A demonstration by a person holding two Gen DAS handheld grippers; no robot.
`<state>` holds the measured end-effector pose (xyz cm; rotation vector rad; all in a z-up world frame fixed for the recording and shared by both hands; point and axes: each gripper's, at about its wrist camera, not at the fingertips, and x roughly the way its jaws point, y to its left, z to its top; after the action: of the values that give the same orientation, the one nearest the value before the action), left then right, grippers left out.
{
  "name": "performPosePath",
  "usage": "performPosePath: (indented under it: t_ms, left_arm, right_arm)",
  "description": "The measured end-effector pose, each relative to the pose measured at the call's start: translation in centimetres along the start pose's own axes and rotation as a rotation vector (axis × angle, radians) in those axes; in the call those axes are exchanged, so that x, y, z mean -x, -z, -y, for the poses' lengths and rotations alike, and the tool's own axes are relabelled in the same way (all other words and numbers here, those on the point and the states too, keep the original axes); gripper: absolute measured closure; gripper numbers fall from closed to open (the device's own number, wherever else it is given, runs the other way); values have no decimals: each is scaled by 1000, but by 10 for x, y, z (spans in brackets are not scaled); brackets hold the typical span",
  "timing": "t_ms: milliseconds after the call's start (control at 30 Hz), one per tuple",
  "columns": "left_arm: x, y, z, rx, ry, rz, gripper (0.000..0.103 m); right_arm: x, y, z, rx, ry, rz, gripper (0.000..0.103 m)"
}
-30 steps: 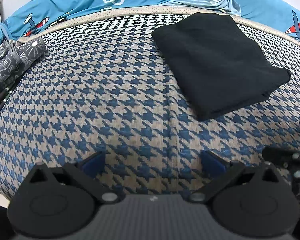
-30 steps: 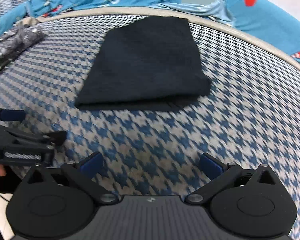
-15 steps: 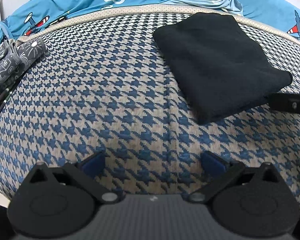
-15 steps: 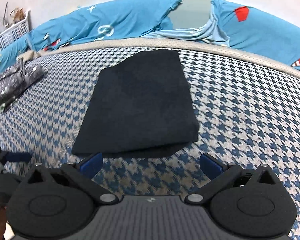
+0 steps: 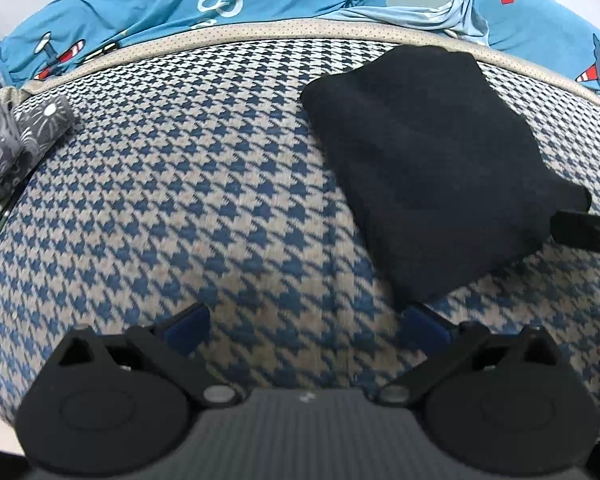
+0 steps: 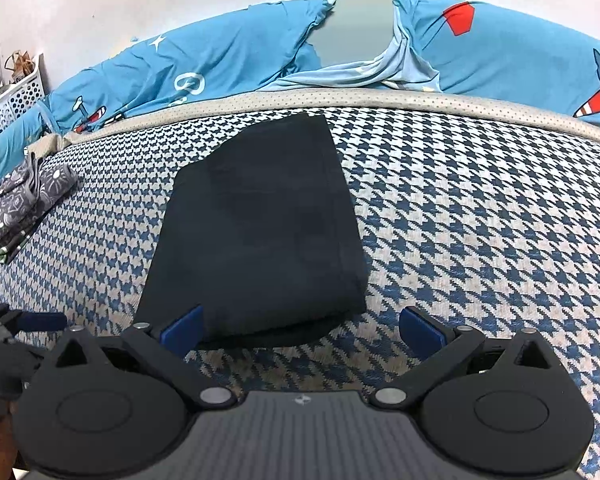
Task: Fold clothes
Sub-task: 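Move the right gripper toward the folded black shirt, then close the left gripper on the folded black shirt while the right gripper grasps it too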
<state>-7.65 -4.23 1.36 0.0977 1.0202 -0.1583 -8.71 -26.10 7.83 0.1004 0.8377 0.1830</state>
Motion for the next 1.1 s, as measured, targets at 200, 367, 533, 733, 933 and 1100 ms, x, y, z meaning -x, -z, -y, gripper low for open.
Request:
performPosePath:
  t_ms: [200, 367, 533, 733, 933, 1100]
  left_arm:
    - [3, -8, 1, -16, 51, 27, 0]
    - [14, -6, 7, -74, 126, 52, 0]
    - [21, -18, 5, -107, 151, 95, 0]
    - [5, -47, -6, -52, 176, 110, 0]
    - [-18, -70, -14, 3, 189, 95, 0]
    - [-37, -84, -22, 74, 252, 48, 0]
  right_arm:
    - [4, -4, 11, -47, -25, 18, 0]
    - [8, -7, 26, -114, -54, 37, 0]
    - [6, -5, 40, -200, -93, 21, 0]
    - [-2, -4, 50, -295, -150, 8, 0]
    - [-12, -4, 48, -307, -162, -13, 0]
    - [-20, -5, 46, -312, -162, -26, 0]
